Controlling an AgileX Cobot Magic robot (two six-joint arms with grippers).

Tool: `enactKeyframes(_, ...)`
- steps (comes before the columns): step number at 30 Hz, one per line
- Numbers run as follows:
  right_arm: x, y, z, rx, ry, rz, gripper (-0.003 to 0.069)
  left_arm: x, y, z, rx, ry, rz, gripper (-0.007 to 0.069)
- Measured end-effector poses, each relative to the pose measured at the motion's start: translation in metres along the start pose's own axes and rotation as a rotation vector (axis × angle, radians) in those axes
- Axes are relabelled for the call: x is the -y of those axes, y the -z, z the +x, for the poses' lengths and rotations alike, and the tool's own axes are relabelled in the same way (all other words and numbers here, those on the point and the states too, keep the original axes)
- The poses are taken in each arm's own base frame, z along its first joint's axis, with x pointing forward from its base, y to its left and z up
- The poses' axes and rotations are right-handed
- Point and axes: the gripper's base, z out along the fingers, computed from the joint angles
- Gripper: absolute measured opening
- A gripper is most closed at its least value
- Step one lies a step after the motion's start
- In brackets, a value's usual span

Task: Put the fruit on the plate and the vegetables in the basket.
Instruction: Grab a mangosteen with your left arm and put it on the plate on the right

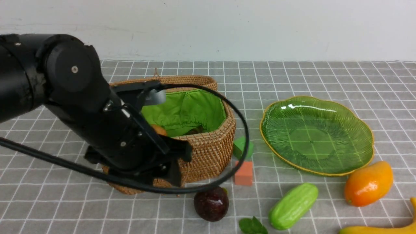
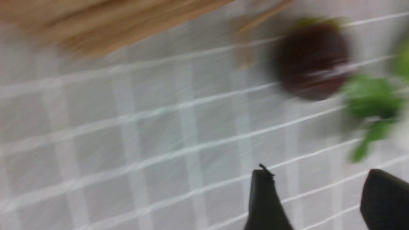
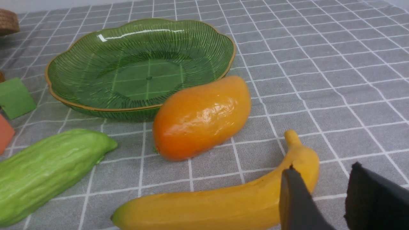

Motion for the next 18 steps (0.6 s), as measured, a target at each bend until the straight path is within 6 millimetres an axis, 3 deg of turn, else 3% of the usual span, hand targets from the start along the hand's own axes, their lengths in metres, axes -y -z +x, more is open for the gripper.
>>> enactKeyframes(5, 0.0, 0.0, 0.0, 0.0, 0.0, 0.0, 0.0242, 0.049, -0.027, 0.009, 0.05, -0.223, 0.114, 0.0605)
enactKeyframes(6, 0.0, 0.0, 0.0, 0.0, 0.0, 0.0, 0.0242, 0.051, -0.027, 0.01, 0.049, -0.229, 0.115, 0.0611)
enactKeyframes(7, 0.0, 0.0, 0.0, 0.0, 0.0, 0.0, 0.0242, 0.057, -0.039, 0.01, 0.057, -0.261, 0.111, 0.0648)
enactKeyframes(14, 0.0, 0.0, 0.0, 0.0, 0.0, 0.0, 0.0242, 0.055, -0.084, -0.003, 0.015, -0.283, 0.01, 0.0666)
enactKeyframes(18, 0.0, 0.0, 0.0, 0.0, 0.0, 0.0, 0.0242, 0.052, -0.088, -0.007, 0.016, -0.297, -0.042, 0.0662)
